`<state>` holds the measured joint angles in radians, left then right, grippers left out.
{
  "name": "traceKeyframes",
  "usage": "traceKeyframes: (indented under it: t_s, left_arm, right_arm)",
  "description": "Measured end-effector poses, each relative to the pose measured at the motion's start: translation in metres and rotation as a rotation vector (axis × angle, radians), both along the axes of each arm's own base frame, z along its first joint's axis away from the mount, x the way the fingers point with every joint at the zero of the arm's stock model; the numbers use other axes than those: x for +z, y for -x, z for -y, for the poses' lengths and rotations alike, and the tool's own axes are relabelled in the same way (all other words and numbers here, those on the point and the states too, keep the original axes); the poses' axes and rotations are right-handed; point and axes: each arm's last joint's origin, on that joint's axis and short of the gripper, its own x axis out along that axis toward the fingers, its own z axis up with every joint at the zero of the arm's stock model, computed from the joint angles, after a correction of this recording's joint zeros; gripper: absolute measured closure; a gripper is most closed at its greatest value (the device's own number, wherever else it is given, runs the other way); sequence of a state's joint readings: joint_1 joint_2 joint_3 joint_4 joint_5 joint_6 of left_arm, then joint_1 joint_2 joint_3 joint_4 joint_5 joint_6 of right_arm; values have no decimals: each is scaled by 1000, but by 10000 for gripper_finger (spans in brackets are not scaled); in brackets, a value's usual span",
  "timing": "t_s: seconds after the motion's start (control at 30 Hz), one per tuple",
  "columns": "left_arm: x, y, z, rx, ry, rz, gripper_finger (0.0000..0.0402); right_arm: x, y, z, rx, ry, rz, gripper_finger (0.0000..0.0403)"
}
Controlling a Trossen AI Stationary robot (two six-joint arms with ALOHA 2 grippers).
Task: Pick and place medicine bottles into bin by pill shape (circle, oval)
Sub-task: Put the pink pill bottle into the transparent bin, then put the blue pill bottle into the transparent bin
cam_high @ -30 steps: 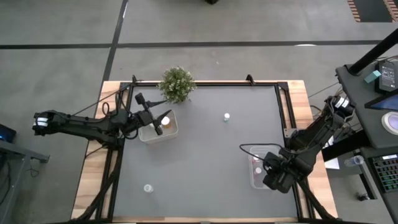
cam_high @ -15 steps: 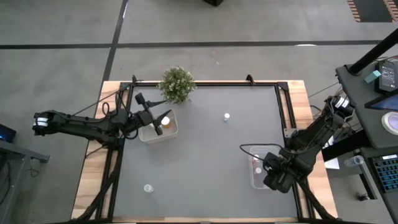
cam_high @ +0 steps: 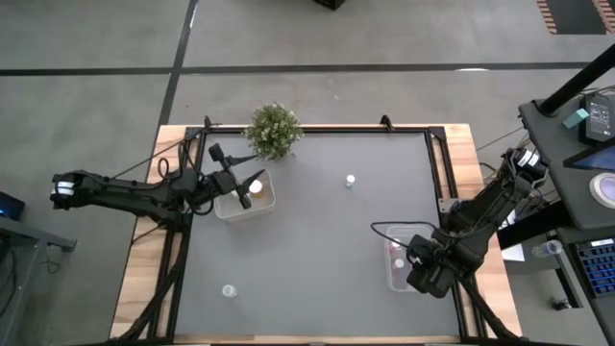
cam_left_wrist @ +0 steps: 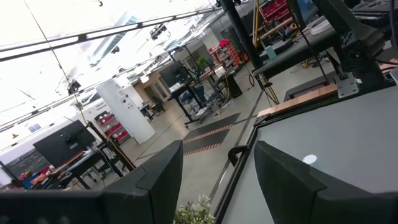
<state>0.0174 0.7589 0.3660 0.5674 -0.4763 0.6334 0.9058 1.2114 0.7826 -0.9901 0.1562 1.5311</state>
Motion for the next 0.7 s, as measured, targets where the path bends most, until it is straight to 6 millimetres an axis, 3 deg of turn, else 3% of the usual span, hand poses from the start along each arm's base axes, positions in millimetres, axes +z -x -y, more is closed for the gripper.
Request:
traceKeyframes:
  t_s: [0.3, 0.7]
  left_arm:
    - [0, 0, 0, 0, 0, 0, 221]
    - [0, 0, 0, 0, 0, 0, 221]
  right_arm:
    - [1, 0, 0, -3, -3, 2, 202]
    - [17, 7, 10, -47, -59, 42, 197]
